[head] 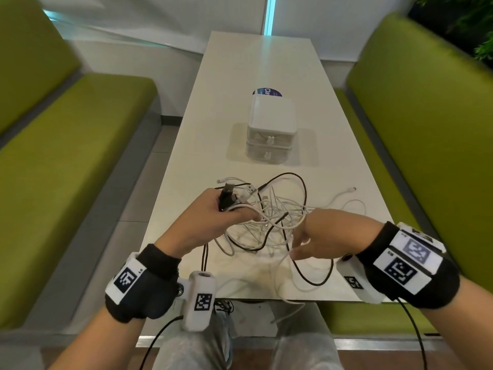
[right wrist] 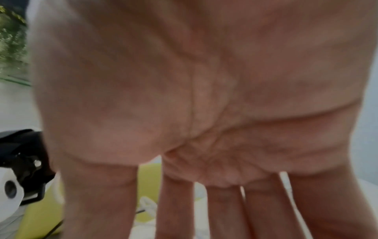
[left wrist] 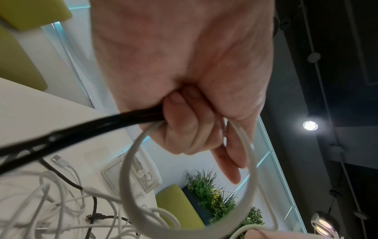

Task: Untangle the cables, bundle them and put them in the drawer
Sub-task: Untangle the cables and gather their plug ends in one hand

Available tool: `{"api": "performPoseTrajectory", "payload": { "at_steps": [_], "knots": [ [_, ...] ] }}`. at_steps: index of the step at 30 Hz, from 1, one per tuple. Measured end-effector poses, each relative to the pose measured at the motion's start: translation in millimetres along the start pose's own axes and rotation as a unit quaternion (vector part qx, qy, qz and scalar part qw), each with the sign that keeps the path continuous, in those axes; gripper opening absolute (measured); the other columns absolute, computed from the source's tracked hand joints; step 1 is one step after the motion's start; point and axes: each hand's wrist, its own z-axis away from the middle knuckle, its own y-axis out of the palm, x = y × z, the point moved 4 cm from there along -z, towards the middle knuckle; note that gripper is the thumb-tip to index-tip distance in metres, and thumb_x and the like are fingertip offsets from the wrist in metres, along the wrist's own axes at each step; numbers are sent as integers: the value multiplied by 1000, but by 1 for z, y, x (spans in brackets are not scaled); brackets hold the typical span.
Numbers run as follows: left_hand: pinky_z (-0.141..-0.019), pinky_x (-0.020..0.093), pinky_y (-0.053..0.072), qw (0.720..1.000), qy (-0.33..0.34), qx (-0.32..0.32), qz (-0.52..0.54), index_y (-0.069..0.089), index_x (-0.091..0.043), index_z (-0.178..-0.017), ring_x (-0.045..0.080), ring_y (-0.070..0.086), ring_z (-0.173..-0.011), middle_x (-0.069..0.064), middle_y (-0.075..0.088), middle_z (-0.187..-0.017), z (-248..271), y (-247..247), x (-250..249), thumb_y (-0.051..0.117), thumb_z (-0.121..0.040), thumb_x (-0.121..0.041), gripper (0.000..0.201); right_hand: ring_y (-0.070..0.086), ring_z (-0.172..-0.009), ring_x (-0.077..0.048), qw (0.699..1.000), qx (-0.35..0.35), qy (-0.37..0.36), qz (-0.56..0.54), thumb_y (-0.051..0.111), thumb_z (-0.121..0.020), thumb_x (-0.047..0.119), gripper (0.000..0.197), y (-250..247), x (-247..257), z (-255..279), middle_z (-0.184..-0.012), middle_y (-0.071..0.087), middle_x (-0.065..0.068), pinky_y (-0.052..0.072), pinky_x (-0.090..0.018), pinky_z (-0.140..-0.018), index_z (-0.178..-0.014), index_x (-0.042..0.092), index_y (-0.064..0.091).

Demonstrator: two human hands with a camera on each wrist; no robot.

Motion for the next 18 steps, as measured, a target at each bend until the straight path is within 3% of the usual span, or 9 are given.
{"api": "performPoseTrajectory", "payload": {
  "at_steps": [2, 3, 5, 7, 8, 11, 14, 18],
  "knots": [
    [-45, 2, 33, 1000, -2, 1, 7, 70, 1, -88, -11, 47, -40, -23, 49, -40, -1, -3, 4, 65, -89, -3, 7, 55, -64, -14, 999, -18, 19, 20, 56, -87, 59, 52, -9, -3, 9, -70, 61, 2, 46, -31, -63, -81, 9, 68],
    [-45, 2, 33, 1000, -2, 0, 9, 70, 1, -86, -10, 47, -40, -22, 50, -41, -1, -4, 6, 67, -88, -4, 6, 54, -63, -14, 998, -35, 37, 39, 56, -84, 63, 56, -14, -5, 13, -69, 60, 2, 44, -29, -60, -79, 9, 65],
    [-46, 2, 33, 1000, 1, 5, 7, 71, 1, -86, -9, 49, -42, -21, 55, -47, -2, -4, 8, 69, -85, -2, 4, 59, -77, -16, 992, -91, 56, 62, 55, -77, 72, 59, -22, -7, 22, -84, 64, 2, 48, -31, -68, -94, 16, 63],
    [-48, 3, 35, 1000, 5, 8, 6, 72, 2, -89, -8, 50, -44, -20, 58, -51, -3, -3, 10, 69, -83, 3, 6, 62, -90, -13, 991, -130, -11, 3, 57, -73, 74, 68, -26, 2, 26, -97, 68, 6, 50, -31, -79, -123, 28, 54],
    [-49, 4, 34, 1000, 8, 6, 11, 72, 0, -90, -6, 48, -44, -19, 56, -51, -4, -4, 11, 70, -83, 4, 9, 62, -88, -8, 988, -133, -66, -46, 58, -76, 71, 63, -26, 12, 25, -95, 69, 9, 50, -28, -80, -127, 34, 53],
    [-48, 17, 28, 999, 24, 12, 44, 74, -15, -91, 5, 29, -45, -12, 33, -51, -8, -6, 17, 71, -78, 2, 22, 61, -68, -1, 967, -121, -197, -110, 53, -94, 47, 27, -11, 38, 13, -75, 70, 10, 49, -24, -68, -97, 27, 69],
    [-48, 17, 27, 996, 30, 38, 70, 73, -20, -92, 7, 24, -48, -5, 21, -58, -8, -6, 24, 62, -70, 6, 35, 59, -63, -1, 969, -70, -203, -124, 50, -96, 37, 26, 6, 45, 2, -69, 70, 5, 50, -26, -68, -92, 22, 70],
    [-45, 21, 19, 984, 38, 28, 169, 73, -14, -90, 8, 20, -45, -10, 26, -54, -8, -8, 31, 65, -71, -5, 23, 61, -65, -4, 979, -10, -184, -93, 50, -94, 36, 25, 19, 41, -5, -72, 72, 5, 53, -30, -74, -90, 22, 71]
  ]
}}
